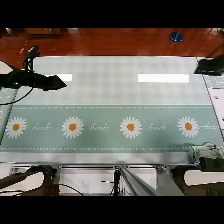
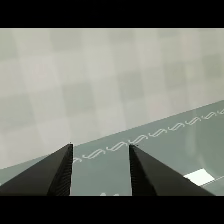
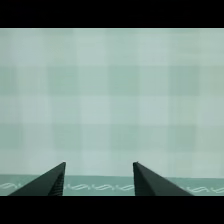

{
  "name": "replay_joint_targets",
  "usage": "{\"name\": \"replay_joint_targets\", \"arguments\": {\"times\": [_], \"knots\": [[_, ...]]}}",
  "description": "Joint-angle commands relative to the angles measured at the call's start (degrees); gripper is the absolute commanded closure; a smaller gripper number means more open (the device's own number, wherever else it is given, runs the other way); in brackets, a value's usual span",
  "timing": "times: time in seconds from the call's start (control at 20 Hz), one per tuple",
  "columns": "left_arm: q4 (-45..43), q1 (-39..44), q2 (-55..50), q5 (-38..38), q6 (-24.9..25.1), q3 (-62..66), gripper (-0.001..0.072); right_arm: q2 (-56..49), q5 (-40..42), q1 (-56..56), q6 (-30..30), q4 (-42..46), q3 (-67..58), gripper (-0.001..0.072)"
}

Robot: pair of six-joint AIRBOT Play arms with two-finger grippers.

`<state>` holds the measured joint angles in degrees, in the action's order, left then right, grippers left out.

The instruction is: Fold the shirts.

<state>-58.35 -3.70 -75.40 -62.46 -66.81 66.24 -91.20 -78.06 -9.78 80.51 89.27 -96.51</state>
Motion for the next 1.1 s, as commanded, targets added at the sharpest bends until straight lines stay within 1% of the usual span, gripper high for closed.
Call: {"name": "replay_joint_targets", "arguments": {"times": [0.0, 0.1, 0.15, 0.25, 0.4, 0.5, 0.65, 0.9, 1.05], "knots": [[-16.1, 7.1, -0.1, -1.8, -9.7, 3.5, 0.026, -2.2, -7.6, 14.0, 0.3, 6.9, -1.3, 0.0232], [-23.8, 11.1, -0.7, -4.2, -14.4, 3.4, 0.026, -2.2, -10.4, 15.3, 1.2, 4.7, -1.3, 0.0232], [-26.3, 12.5, -1.3, -6.0, -15.9, 3.4, 0.026, -2.2, -11.5, 15.4, 2.0, 2.9, -1.3, 0.0232], [-26.9, 14.2, -2.5, -8.1, -17.4, 3.5, 0.026, -2.2, -13.0, 15.3, 3.5, -0.1, -1.3, 0.0233], [-26.5, 14.8, -2.6, -10.3, -18.6, 3.8, 0.026, -1.1, -14.4, 15.6, 4.2, -0.8, 1.8, 0.0233], [-26.3, 14.8, -2.6, -11.5, -19.0, 4.3, 0.026, 2.3, -11.8, 15.6, 4.2, -0.7, 10.0, 0.0233], [-26.3, 14.8, -2.7, -11.3, -19.0, 4.5, 0.026, 9.1, -2.6, 15.5, 4.2, -0.7, 22.6, 0.0233], [-26.3, 14.8, -3.5, -11.3, -19.0, 4.4, 0.026, 12.3, 4.5, 15.6, 4.7, -0.2, 24.2, 0.0233], [-26.3, 14.8, -4.0, -11.3, -19.0, 4.4, 0.026, 12.3, 5.1, 15.6, 5.0, -0.3, 24.2, 0.0233]]}}
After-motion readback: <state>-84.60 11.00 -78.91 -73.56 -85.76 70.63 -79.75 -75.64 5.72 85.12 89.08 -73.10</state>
